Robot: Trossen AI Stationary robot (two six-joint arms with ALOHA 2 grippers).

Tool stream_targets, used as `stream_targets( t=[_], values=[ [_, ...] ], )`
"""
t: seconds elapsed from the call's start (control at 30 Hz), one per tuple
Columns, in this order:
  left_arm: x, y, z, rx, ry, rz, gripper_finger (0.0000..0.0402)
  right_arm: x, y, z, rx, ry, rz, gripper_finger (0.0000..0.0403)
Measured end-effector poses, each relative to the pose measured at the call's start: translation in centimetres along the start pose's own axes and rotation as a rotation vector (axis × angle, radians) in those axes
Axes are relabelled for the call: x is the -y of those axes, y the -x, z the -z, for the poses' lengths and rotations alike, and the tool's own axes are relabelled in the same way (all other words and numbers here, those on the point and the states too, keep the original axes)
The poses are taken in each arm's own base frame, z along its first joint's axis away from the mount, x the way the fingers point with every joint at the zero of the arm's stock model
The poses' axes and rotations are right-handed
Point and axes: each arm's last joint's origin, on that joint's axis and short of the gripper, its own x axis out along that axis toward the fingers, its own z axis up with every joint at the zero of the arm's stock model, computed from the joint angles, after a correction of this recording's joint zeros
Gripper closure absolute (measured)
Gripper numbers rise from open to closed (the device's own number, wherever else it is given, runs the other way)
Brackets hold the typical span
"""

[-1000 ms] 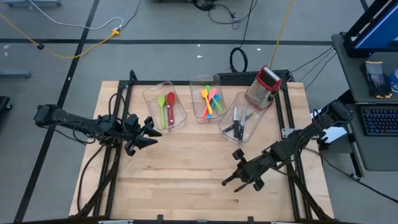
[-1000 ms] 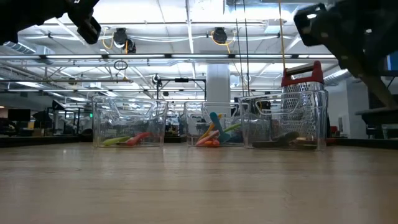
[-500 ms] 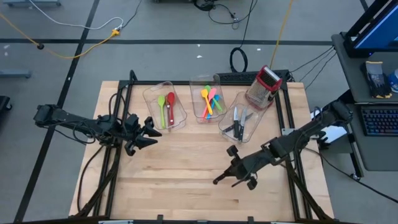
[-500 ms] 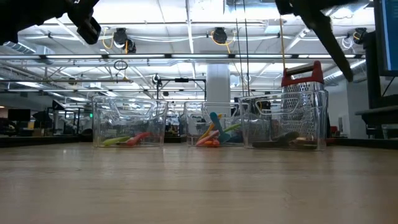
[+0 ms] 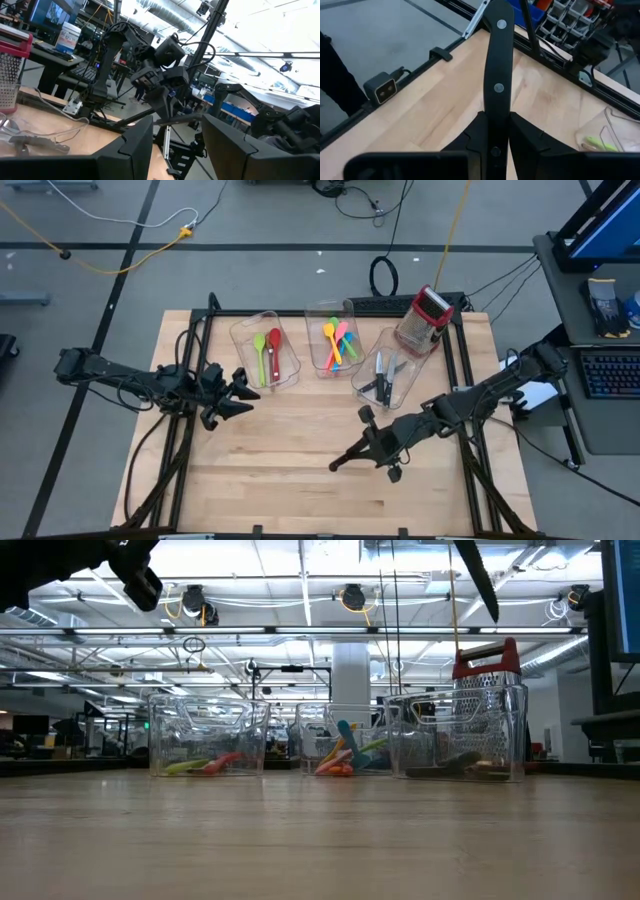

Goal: Pick & Place Kitchen Items
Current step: Put the black kitchen knife in the right bin

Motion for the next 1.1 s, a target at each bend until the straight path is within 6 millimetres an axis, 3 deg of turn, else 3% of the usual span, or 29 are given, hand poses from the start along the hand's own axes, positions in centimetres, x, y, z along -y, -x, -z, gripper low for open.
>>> stream_targets(
  t=[0.33,0.77,1.1],
  values=[
    [0.0,0.0,0.0,-0.001,0.004,0.000,0.0229,0.4,0.0,1.2,-0.135,0.215,0.037,0.0355],
    [0.0,0.0,0.0,-0.001,0.019,0.000,0.0229,2.4,1.0,4.7,-0.635,0.685,0.196,0.0355],
    [0.0,0.0,0.0,-0.003,0.009,-0.001,0.0229,4.7,2.1,6.7,-0.856,0.765,0.162,0.0355]
  ],
)
